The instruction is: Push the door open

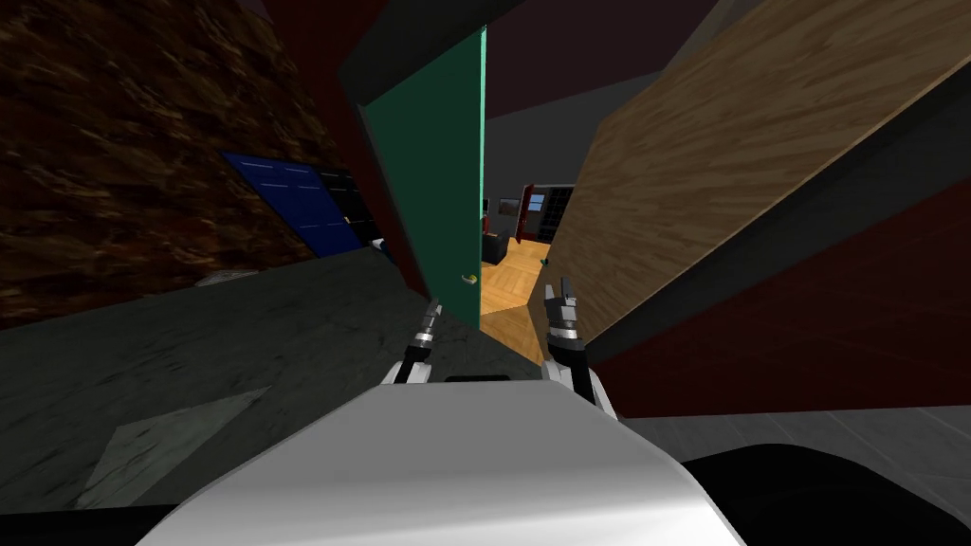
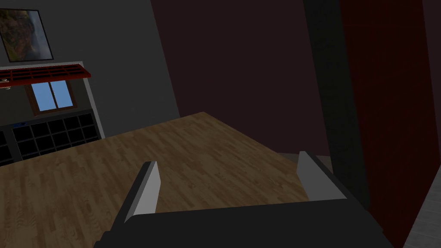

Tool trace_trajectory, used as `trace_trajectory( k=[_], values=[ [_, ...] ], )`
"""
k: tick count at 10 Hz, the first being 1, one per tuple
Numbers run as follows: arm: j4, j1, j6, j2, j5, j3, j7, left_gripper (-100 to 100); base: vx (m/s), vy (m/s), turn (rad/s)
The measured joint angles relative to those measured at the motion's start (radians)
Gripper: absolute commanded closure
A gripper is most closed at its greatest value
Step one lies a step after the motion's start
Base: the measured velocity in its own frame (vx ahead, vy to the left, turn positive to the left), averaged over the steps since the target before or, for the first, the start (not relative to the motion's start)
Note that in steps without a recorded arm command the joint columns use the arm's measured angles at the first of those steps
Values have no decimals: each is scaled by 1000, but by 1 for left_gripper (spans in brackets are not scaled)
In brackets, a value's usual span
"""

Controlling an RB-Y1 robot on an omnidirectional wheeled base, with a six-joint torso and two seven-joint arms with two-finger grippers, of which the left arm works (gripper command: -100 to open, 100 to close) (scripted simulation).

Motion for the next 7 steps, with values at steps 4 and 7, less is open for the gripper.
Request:
trace_trajectory(
  k=[4, 7],
  values=[
    [94, -24, -27, 3, 3, -25, 15, -100, 90, 67, -95],
    [166, -48, -45, 2, 5, -42, 24, -100, 82, 62, -84]
  ],
)
